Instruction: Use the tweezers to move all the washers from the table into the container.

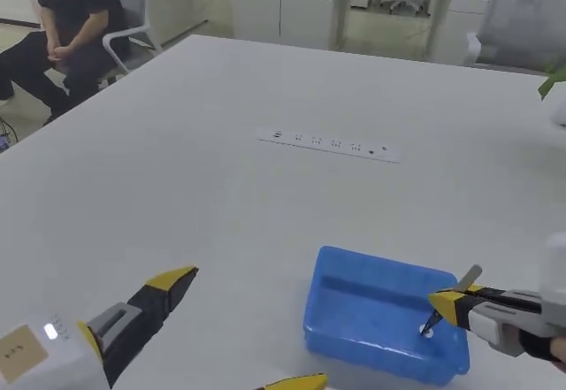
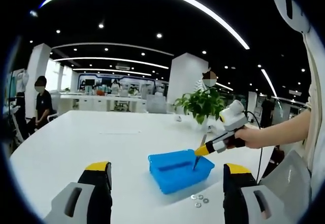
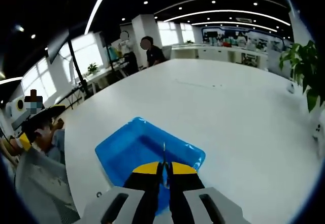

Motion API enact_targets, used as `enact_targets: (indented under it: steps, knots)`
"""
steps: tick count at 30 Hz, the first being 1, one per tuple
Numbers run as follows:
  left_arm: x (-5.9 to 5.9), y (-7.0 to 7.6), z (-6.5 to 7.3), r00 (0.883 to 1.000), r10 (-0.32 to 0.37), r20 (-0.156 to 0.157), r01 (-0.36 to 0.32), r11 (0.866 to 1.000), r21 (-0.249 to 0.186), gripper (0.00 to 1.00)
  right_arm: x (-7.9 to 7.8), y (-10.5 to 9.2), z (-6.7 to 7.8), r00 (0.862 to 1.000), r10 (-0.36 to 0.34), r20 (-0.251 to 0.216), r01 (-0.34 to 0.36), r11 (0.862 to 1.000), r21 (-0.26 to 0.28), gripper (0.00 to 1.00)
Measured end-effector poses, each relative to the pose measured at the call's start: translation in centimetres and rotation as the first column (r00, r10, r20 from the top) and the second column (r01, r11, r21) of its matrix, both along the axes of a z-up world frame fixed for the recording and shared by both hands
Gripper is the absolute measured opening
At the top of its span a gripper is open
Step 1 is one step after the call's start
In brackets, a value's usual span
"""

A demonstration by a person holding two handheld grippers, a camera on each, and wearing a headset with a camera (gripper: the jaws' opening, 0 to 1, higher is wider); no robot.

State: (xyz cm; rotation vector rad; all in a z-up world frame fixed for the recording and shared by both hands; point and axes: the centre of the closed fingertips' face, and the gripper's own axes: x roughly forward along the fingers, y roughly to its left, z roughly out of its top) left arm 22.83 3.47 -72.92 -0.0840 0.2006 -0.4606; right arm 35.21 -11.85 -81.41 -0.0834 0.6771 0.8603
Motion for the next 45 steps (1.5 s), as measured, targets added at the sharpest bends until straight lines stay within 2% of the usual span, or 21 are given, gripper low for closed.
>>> enact_targets:
  steps: [2, 5, 8, 11, 15, 25, 29, 32, 38, 45]
  knots:
    - [0.0, 0.1, -0.2, 1.000, 0.002, -0.010, -0.002, 1.000, 0.000, 0.93, 0.0, 0.1, 0.0, 1.000, 0.001, 0.000, -0.001, 1.000, 0.000, 0.03]
    - [0.0, 0.0, 0.0, 1.000, 0.001, -0.004, -0.001, 1.000, -0.003, 0.93, -0.1, 0.3, -0.1, 1.000, 0.011, -0.003, -0.011, 1.000, -0.001, 0.03]
    - [-0.1, -0.1, -0.1, 1.000, -0.006, -0.009, 0.006, 1.000, -0.004, 0.93, 0.0, 0.2, -0.5, 1.000, 0.022, 0.005, -0.022, 0.999, -0.030, 0.03]
    - [-0.2, -0.2, 0.1, 1.000, -0.011, -0.003, 0.011, 1.000, -0.009, 0.92, -0.3, 0.4, -0.5, 0.999, 0.033, 0.001, -0.033, 0.999, -0.025, 0.03]
    - [-0.2, -0.2, 0.0, 1.000, -0.011, -0.010, 0.011, 1.000, -0.009, 0.92, -0.5, 0.5, -0.3, 0.998, 0.057, 0.031, -0.056, 0.998, -0.042, 0.04]
    - [-0.2, -0.3, -0.2, 1.000, -0.020, -0.022, 0.019, 1.000, -0.005, 0.92, -2.2, 1.2, 3.2, 0.996, 0.044, 0.079, -0.048, 0.997, 0.053, 0.03]
    - [-0.2, -0.4, -0.3, 0.999, -0.023, -0.023, 0.023, 1.000, -0.005, 0.91, -3.2, 1.8, 5.1, 0.995, 0.047, 0.093, -0.058, 0.990, 0.126, 0.03]
    - [-0.2, -0.3, -0.3, 0.999, -0.020, -0.024, 0.020, 1.000, -0.007, 0.91, -3.8, 2.1, 5.8, 0.994, 0.054, 0.094, -0.069, 0.985, 0.157, 0.03]
    - [-0.2, -0.3, -0.3, 0.999, -0.025, -0.024, 0.024, 1.000, -0.006, 0.90, -5.5, 3.2, 6.2, 0.995, 0.076, 0.063, -0.088, 0.974, 0.209, 0.03]
    - [-0.3, -0.3, -0.3, 0.999, -0.028, -0.025, 0.028, 1.000, -0.009, 0.90, -7.8, 4.3, 5.1, 0.993, 0.119, 0.009, -0.118, 0.962, 0.248, 0.03]
